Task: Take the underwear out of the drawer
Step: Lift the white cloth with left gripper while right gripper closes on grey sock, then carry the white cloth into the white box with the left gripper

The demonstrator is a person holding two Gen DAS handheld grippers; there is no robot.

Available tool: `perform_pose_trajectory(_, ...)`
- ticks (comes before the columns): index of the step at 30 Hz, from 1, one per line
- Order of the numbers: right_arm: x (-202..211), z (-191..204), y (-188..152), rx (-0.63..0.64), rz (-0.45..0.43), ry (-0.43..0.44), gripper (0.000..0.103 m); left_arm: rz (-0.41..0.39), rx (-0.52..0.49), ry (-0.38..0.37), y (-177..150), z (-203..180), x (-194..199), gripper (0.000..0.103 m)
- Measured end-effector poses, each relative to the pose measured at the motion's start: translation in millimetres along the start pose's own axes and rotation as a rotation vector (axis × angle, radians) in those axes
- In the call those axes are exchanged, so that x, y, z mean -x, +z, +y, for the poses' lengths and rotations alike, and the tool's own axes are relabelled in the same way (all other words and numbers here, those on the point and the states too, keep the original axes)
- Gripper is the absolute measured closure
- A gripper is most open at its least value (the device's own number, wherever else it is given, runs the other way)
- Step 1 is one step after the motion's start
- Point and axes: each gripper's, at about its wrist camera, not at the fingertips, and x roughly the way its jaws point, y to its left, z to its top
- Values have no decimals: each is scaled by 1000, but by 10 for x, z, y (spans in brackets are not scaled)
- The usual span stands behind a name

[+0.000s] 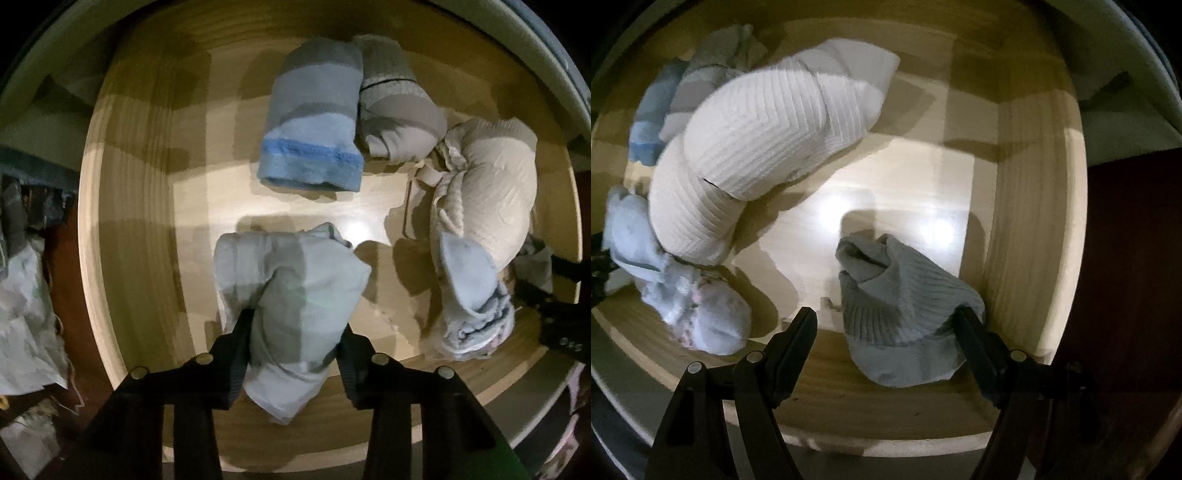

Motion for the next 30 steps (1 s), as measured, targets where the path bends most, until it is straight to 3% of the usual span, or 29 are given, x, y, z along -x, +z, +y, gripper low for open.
perform_pose_trajectory(4, -28, 59, 5, 1, 10, -38, 36, 4, 60, -88, -51, 143, 41, 63)
perform_pose_trajectory(6, -57, 84, 14, 11, 9, -83, 46, -6, 64, -92, -90, 147, 70, 63)
perform_pose_trajectory(11, -59, 128, -7, 9, -6, -136, 59, -23, 84, -115, -200, 237, 205, 63)
perform_pose_trajectory(21, -20, -69, -130, -104, -28, 7, 69, -100, 87, -110, -442, 335, 553, 63)
perform_pose_trajectory(30, -30, -261, -234, -122, -54, 16, 70, -190, 59, -104, -571, 280, 1020, 63)
